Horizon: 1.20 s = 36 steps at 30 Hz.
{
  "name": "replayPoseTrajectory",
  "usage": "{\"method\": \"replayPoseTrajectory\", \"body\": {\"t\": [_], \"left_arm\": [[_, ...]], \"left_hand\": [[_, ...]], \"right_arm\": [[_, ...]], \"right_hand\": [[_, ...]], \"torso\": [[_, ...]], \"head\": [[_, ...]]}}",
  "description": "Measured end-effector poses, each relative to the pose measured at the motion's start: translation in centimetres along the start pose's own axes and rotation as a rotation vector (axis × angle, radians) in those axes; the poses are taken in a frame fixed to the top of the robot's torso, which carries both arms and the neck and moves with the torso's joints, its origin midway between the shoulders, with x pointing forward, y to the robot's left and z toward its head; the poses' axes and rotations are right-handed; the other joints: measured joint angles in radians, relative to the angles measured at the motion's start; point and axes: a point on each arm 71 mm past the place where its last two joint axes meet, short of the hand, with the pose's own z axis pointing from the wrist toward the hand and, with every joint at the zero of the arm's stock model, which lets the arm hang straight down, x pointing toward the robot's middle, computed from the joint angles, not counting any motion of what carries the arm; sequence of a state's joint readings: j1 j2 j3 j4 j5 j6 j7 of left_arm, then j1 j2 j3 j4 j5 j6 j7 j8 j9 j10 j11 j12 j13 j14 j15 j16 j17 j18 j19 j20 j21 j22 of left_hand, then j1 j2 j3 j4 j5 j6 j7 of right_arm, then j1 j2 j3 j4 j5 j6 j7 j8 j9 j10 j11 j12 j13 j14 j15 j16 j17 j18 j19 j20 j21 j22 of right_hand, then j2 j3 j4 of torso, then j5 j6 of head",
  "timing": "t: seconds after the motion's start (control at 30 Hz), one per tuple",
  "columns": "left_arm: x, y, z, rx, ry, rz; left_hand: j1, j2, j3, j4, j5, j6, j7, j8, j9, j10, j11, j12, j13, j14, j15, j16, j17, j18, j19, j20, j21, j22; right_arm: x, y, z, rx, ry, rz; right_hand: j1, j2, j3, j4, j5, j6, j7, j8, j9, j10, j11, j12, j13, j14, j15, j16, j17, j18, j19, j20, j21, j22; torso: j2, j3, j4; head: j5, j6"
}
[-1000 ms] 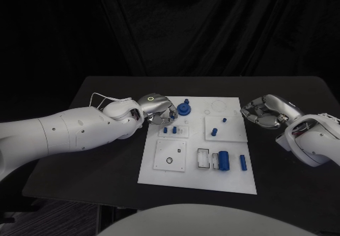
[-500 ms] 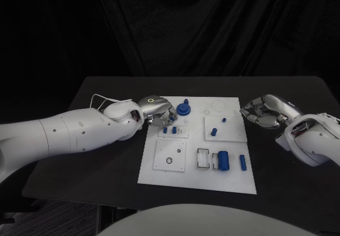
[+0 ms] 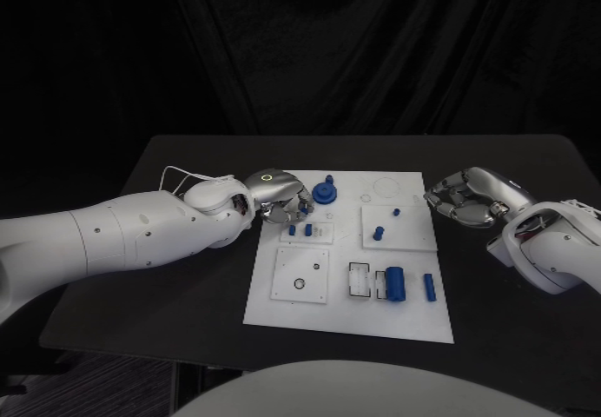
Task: Assemble the parts on the task board
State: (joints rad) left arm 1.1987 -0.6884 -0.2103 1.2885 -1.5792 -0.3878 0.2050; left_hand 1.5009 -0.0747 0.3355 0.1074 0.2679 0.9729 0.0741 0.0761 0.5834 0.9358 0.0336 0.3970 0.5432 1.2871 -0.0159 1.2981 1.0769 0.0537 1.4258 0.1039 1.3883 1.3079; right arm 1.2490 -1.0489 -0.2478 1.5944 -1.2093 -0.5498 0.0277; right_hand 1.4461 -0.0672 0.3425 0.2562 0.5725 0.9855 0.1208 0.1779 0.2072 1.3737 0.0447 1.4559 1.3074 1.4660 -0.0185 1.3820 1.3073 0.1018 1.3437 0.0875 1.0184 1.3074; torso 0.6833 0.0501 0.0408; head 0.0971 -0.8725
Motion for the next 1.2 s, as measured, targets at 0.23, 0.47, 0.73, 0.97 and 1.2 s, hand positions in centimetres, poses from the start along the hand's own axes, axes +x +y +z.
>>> {"method": "replayPoseTrajectory", "body": {"t": [0.23, 0.47, 0.73, 0.97, 1.2], "left_arm": [[0.5, 0.2, 0.0, -0.017, 0.024, -0.005], [0.6, 0.4, -0.1, -0.03, 0.035, -0.006], [0.7, 0.5, -0.1, -0.036, 0.038, -0.006], [0.6, 0.8, -0.4, -0.047, 0.019, -0.002], [-0.4, 2.2, -1.8, -0.085, -0.101, 0.03]], "left_hand": [[-0.016, -0.016, 0.005, 0.004, -0.049, -0.129, -0.048, -0.013, -0.045, -0.069, 0.024, -0.03, -0.009, -0.026, 0.012, -0.017, -0.026, 0.0, -0.016, 0.002, -0.023, 0.0], [-0.02, -0.02, 0.004, 0.01, -0.054, -0.155, -0.063, -0.013, -0.061, -0.089, 0.032, -0.037, -0.009, -0.033, 0.02, -0.017, -0.033, 0.0, -0.02, 0.005, -0.027, 0.0], [-0.02, -0.02, 0.007, 0.013, -0.054, -0.157, -0.065, -0.013, -0.065, -0.095, 0.032, -0.037, -0.009, -0.035, 0.022, -0.02, -0.04, 0.0, -0.023, 0.009, -0.031, 0.0], [-0.02, -0.02, 0.007, 0.013, -0.054, -0.166, -0.067, -0.013, -0.07, -0.106, 0.036, -0.042, -0.009, -0.042, 0.022, -0.026, -0.044, 0.0, -0.023, 0.009, -0.034, 0.0], [-0.017, -0.033, 0.007, 0.013, -0.057, -0.213, -0.082, -0.013, -0.092, -0.137, 0.043, -0.049, -0.015, -0.092, 0.025, -0.079, -0.117, 0.0, -0.063, 0.013, -0.089, 0.0]], "right_arm": [[0.1, 0.1, 0.0, -0.001, 0.002, 0.001], [0.1, 0.0, 0.0, 0.0, 0.003, 0.001], [0.1, 0.0, 0.0, 0.0, 0.005, 0.001], [0.1, 0.0, 0.0, 0.001, 0.005, 0.001], [-0.1, -0.2, -0.4, 0.006, 0.003, 0.002]], "right_hand": [[0.0, 0.0, 0.003, -0.003, 0.0, 0.0, 0.0, 0.0, 0.0, 0.0, 0.0, 0.0, 0.0, 0.0, 0.0, 0.0, 0.0, 0.0, 0.0, 0.0, 0.0, 0.0], [0.0, 0.0, 0.003, -0.003, 0.0, 0.0, 0.0, 0.0, 0.0, 0.0, 0.0, 0.0, 0.0, 0.0, 0.0, 0.0, 0.0, 0.0, 0.0, 0.0, -0.005, 0.0], [0.0, 0.0, 0.003, -0.003, 0.0, 0.0, 0.0, 0.0, 0.0, 0.0, 0.0, 0.0, 0.0, 0.0, 0.0, 0.0, 0.0, 0.0, 0.0, 0.0, -0.005, 0.0], [0.0, 0.0, 0.003, -0.003, 0.0, 0.0, 0.0, 0.0, 0.0, 0.0, 0.0, 0.0, 0.0, 0.0, 0.0, 0.0, 0.0, 0.0, 0.0, 0.0, -0.005, 0.001], [0.005, -0.005, 0.003, -0.003, 0.0, 0.0, 0.0, 0.0, 0.0, 0.0, 0.0, 0.0, 0.0, 0.0, 0.0, 0.0, 0.0, 0.0, 0.0, 0.0, -0.005, 0.001]], "torso": [[0.0, 0.0, 0.0001], [0.0, 0.0, -0.0003], [0.0, -0.0005, -0.0004], [0.0, -0.0005, -0.0002], [0.0, -0.0005, 0.0009]], "head": [[0.0, 0.0], [0.001, 0.0], [0.001, 0.0], [0.003, 0.0], [0.003, 0.0]]}}
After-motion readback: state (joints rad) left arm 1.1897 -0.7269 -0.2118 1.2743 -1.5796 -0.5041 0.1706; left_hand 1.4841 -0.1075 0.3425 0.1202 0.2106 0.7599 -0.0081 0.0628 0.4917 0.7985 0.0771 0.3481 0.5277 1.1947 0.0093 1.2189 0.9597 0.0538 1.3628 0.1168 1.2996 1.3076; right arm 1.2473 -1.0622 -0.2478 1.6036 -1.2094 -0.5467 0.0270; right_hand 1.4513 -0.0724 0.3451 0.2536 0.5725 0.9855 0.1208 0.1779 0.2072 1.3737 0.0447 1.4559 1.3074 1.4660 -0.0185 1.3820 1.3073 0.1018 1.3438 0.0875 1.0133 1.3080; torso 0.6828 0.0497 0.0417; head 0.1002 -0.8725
